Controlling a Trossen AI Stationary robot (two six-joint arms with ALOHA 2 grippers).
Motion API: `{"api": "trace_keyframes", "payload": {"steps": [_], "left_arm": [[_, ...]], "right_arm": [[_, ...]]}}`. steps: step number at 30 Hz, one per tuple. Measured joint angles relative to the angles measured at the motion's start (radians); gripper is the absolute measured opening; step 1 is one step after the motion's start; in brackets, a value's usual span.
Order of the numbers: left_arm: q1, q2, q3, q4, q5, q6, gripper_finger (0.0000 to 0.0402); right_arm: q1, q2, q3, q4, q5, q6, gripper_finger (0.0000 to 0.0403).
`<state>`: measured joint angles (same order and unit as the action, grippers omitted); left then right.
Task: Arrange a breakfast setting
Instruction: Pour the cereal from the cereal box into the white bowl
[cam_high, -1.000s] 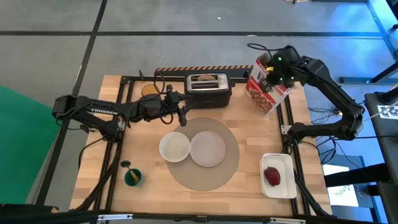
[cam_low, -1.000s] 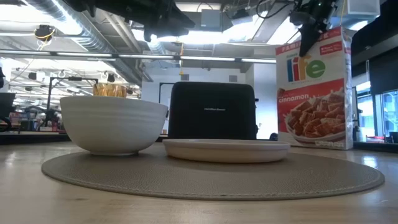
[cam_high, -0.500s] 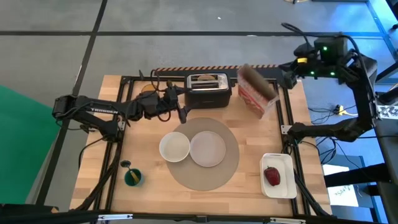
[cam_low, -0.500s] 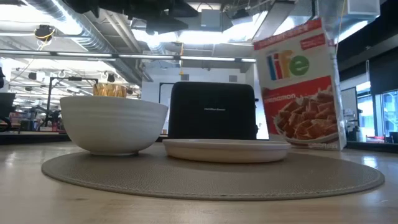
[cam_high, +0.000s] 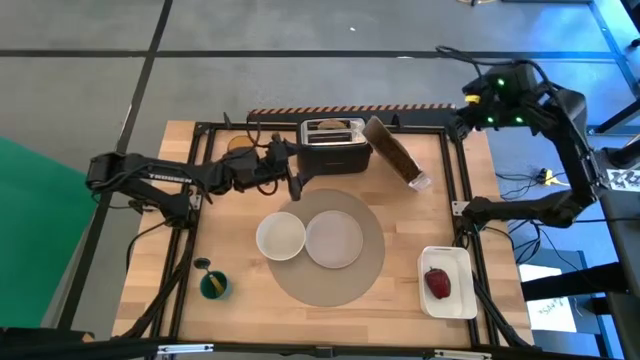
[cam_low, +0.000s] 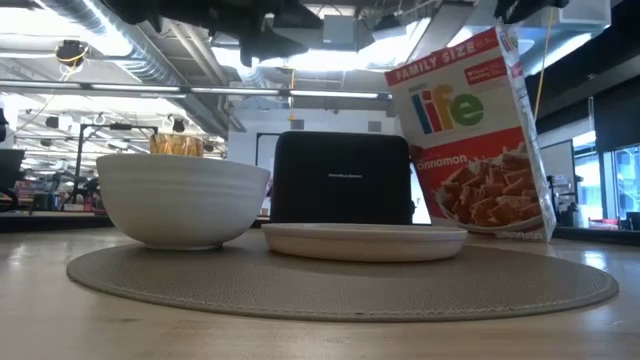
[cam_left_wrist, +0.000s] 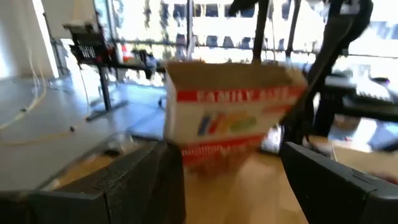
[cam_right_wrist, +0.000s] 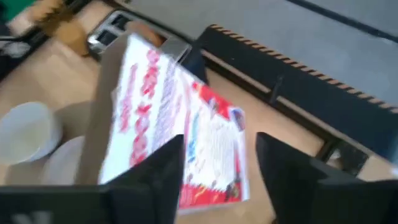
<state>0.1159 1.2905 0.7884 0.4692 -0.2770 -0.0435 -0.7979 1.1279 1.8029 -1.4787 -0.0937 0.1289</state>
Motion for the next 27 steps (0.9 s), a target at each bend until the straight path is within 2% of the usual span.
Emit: {"api": "trace_keyframes", "payload": {"steps": [3, 7, 13, 19, 23, 27], "left_arm": [[-0.014, 0.001, 0.0, -0.024, -0.005, 0.0, 0.0334], [-0.027, 0.011, 0.0, -0.069, -0.026, 0.001, 0.0334], [0.004, 0.053, 0.0, -0.028, -0.018, 0.02, 0.0334], [0.048, 0.064, 0.001, -0.004, 0.036, 0.028, 0.0334], [0.059, 0.065, 0.0, -0.008, 0.036, 0.028, 0.0334], [0.056, 0.065, 0.0, -0.015, 0.036, 0.027, 0.0334]], "right_arm": [[0.0, -0.086, -0.038, -0.028, -0.016, -0.002, 0.0236], [0.0, -0.233, -0.145, -0.012, -0.053, -0.005, 0.0269], [0.0, -0.424, -0.465, 0.143, -0.135, -0.06, 0.0295], [0.0, -0.496, -0.827, 0.203, -0.3, -0.077, 0.0312], [0.0, -0.52, -0.986, 0.253, -0.28, -0.094, 0.031], [0.0, -0.537, -1.047, 0.367, -0.279, -0.132, 0.0308]]}}
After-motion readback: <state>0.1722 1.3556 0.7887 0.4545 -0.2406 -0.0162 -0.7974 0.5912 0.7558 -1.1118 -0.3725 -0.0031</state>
